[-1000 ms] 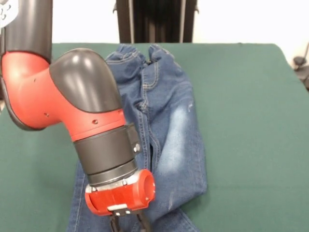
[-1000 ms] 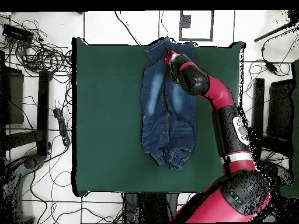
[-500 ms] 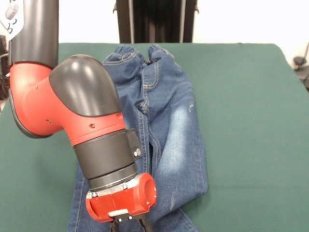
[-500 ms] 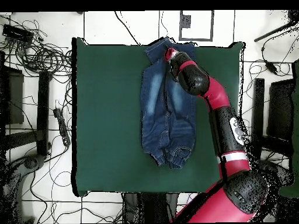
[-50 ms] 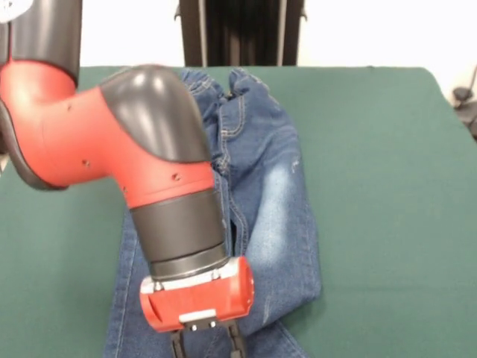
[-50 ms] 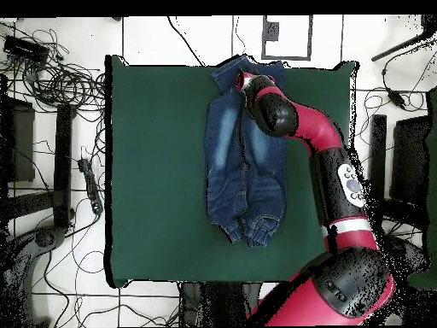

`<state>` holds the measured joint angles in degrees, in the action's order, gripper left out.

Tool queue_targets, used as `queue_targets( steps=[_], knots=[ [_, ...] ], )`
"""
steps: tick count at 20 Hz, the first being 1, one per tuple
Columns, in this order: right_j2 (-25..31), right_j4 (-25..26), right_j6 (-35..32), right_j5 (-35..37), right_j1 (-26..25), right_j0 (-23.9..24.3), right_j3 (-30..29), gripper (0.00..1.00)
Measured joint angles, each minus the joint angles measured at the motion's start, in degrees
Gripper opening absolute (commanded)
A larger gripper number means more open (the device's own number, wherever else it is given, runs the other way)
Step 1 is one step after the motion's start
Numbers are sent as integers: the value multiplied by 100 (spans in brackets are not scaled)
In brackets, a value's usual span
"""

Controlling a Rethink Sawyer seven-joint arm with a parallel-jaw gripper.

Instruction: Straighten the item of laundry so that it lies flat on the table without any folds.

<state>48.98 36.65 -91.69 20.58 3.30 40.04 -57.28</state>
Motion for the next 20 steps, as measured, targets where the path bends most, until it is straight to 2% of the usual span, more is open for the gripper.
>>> queue_targets(
  steps=[5, 8, 15, 20],
  knots=[
    [-405, -72, 0, 362, 628, -346, -17, 100],
    [-701, -196, 0, 923, 1148, -633, 22, 100],
    [-1145, -263, 0, 1553, 1794, -1038, 173, 100],
    [-1391, -437, -1, 1875, 2074, -1198, 182, 100]
  ],
)
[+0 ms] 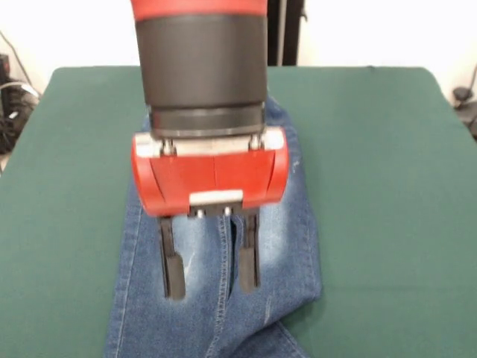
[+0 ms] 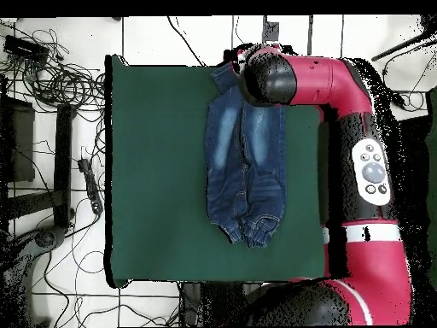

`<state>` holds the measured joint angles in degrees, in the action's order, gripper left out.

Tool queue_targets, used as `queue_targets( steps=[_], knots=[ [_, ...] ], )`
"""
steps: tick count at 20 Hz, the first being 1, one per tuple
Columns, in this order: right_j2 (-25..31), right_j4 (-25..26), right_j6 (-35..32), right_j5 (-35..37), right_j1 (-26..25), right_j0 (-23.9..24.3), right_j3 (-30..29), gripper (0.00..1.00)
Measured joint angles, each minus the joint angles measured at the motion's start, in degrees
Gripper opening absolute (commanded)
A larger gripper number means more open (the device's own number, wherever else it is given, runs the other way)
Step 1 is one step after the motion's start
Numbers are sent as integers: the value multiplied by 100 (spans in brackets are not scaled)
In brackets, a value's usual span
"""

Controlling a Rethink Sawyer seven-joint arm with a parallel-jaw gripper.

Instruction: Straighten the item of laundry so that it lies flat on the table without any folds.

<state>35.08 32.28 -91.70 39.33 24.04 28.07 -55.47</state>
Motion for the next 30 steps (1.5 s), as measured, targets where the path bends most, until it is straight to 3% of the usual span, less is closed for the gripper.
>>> queue_targets(
  steps=[3, 4, 13, 17, 25, 30],
  knots=[
    [-187, -332, -36, 293, 156, -94, -7, 100],
    [-348, -650, -86, 549, 238, -145, -26, 100],
    [-788, -1390, -300, 1047, 344, -228, -170, 100],
    [-850, -1406, -301, 706, 341, -187, -373, 100],
    [-899, -1402, -301, -917, 315, -33, -1075, 100],
    [-1081, -1402, -301, -1259, 308, -109, -1272, 100]
  ],
)
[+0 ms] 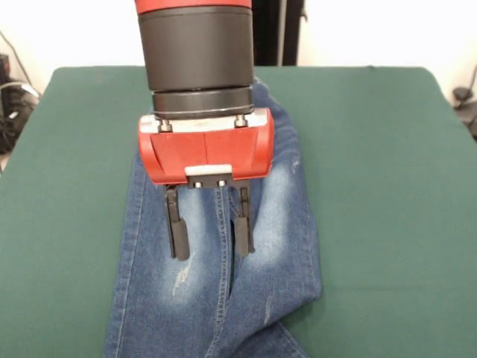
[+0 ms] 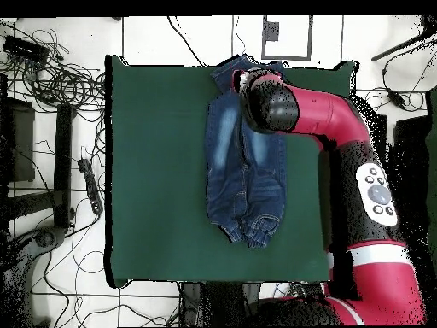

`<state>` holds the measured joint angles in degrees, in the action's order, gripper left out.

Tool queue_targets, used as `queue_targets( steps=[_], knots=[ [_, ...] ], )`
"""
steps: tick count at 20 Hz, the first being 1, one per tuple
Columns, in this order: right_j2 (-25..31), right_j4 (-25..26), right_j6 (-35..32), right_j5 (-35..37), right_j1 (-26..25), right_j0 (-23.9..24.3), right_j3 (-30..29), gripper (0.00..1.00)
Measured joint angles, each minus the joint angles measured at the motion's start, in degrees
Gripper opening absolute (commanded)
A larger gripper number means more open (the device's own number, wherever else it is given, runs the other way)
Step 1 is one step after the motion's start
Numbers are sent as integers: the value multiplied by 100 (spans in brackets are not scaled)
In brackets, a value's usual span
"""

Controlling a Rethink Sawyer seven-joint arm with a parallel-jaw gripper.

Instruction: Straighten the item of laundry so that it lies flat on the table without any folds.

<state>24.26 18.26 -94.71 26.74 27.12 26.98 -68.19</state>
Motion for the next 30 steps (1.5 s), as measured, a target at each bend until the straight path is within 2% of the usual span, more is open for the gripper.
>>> queue_targets(
  steps=[7, 15, 30],
  knots=[
    [-432, -7, 0, 249, -20, -466, 99, 100],
    [-531, -50, 0, 771, -54, -885, 417, 100],
    [-798, -97, 0, -89, -493, -1017, 1079, 100]
  ],
)
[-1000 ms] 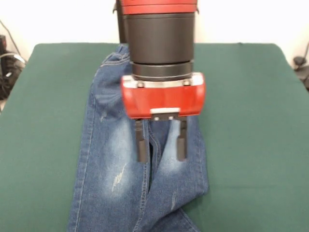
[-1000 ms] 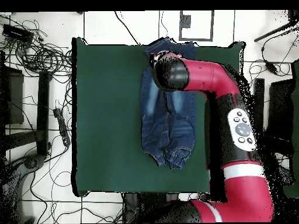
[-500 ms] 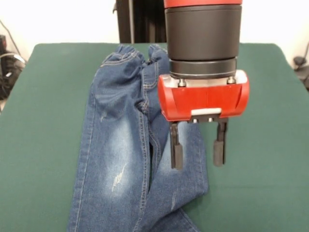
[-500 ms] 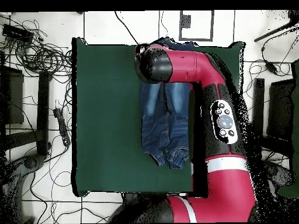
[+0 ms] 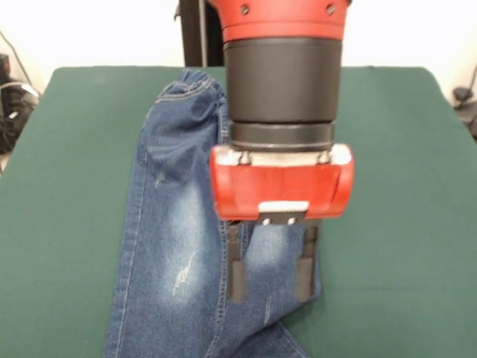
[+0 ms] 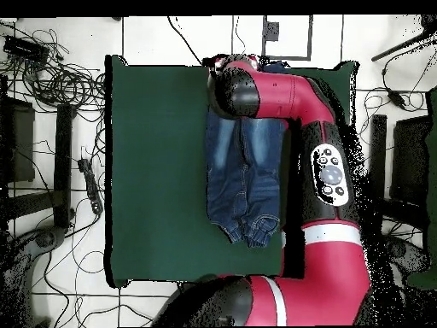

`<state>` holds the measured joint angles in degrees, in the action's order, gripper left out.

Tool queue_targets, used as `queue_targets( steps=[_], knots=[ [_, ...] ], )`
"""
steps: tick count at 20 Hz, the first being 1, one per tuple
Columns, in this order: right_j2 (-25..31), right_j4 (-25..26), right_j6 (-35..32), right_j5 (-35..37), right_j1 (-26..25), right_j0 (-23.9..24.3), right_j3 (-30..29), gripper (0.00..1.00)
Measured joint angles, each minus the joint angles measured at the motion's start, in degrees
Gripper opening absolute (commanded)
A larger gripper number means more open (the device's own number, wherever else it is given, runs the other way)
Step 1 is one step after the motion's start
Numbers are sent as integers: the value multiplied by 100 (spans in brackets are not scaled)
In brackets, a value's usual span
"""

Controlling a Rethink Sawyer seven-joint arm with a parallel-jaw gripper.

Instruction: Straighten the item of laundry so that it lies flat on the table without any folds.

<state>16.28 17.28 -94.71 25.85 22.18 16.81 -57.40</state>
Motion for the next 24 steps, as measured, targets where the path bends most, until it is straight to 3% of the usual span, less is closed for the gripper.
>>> queue_targets(
  steps=[8, 24],
  knots=[
    [-267, -1, 0, -204, -436, 7, 301, 100],
    [-280, -56, 0, -61, -1211, -34, 449, 100]
  ],
)
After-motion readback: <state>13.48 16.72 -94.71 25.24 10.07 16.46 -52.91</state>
